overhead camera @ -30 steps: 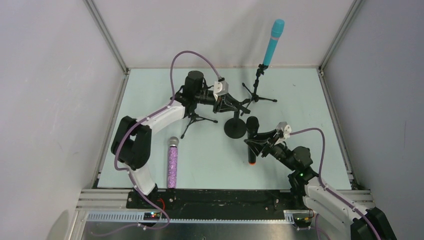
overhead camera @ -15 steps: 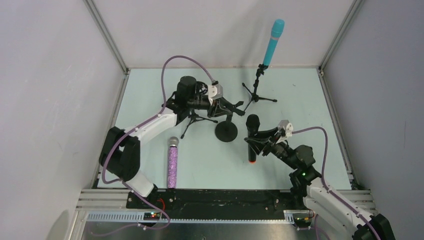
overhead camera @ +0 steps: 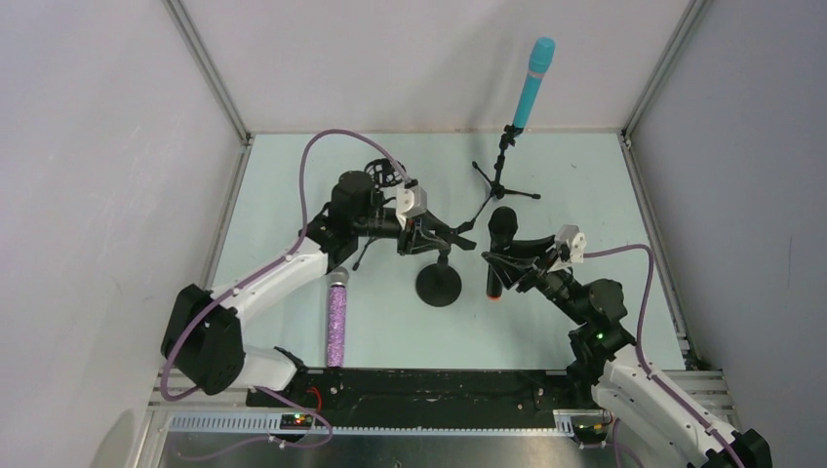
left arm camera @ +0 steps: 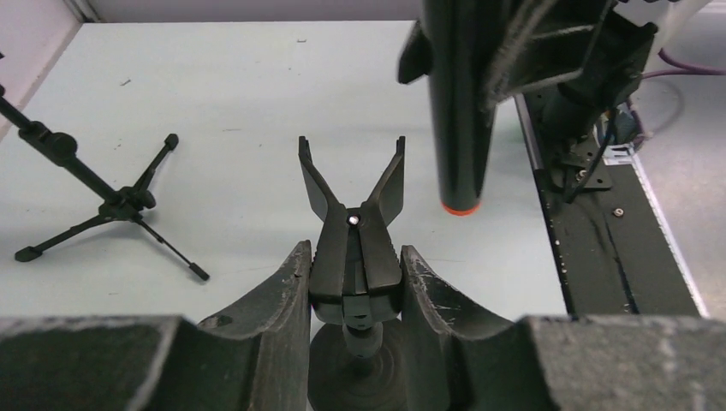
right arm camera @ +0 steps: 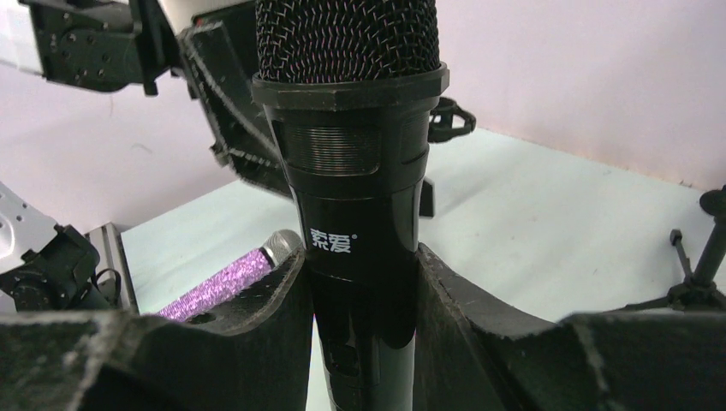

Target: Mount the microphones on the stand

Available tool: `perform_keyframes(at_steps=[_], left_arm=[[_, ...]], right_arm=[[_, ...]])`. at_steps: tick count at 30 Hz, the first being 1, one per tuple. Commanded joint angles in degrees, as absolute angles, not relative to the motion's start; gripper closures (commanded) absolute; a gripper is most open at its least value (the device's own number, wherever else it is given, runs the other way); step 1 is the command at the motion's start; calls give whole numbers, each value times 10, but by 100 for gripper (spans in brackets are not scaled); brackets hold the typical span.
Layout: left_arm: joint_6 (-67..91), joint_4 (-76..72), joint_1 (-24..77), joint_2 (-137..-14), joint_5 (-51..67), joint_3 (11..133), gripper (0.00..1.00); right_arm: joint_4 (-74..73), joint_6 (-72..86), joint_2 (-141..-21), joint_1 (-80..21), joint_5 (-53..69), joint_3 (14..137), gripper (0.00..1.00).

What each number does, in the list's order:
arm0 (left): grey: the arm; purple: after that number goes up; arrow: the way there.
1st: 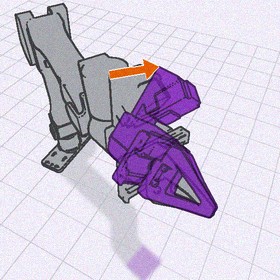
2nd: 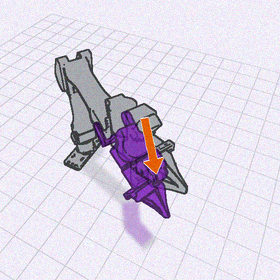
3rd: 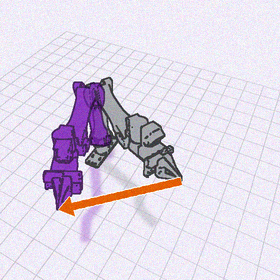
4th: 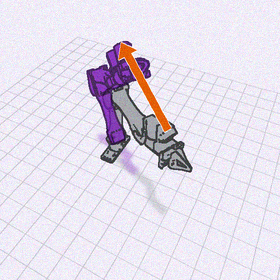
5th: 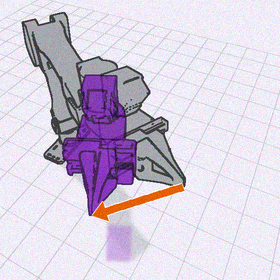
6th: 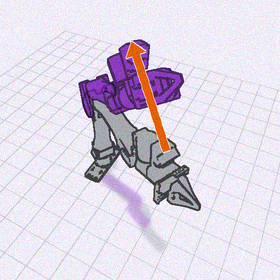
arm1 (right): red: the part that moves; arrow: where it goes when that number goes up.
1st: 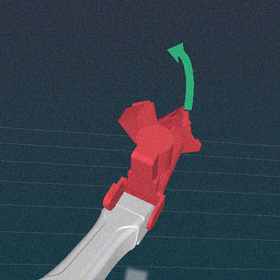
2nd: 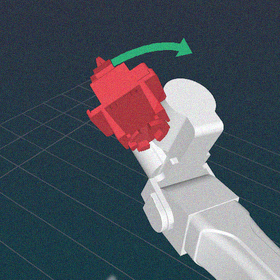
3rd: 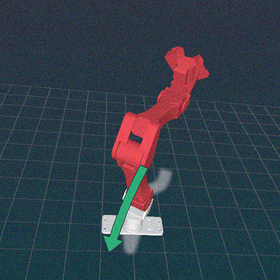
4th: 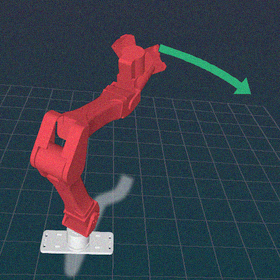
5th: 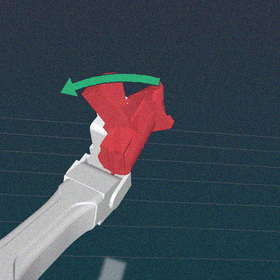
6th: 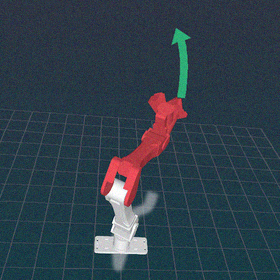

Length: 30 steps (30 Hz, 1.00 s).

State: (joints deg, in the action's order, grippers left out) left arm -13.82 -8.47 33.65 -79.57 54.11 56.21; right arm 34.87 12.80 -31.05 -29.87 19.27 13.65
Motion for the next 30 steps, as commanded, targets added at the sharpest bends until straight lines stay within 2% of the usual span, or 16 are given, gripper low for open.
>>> perform_keyframes(at_steps=[1,25,26,28,30], left_arm=[[-124,-108,359,-748,541,540,100],[-151,-138,374,-747,515,434,99],[-152,-138,374,-745,514,433,95],[-156,-138,374,-741,507,433,79],[-157,-137,374,-737,495,435,50]], right_arm=[[429,120,-318,-296,176,178,100],[490,113,-366,-294,181,222,100],[494,114,-369,-293,182,222,100],[501,116,-373,-294,184,222,100],[505,118,-375,-294,185,223,100]])
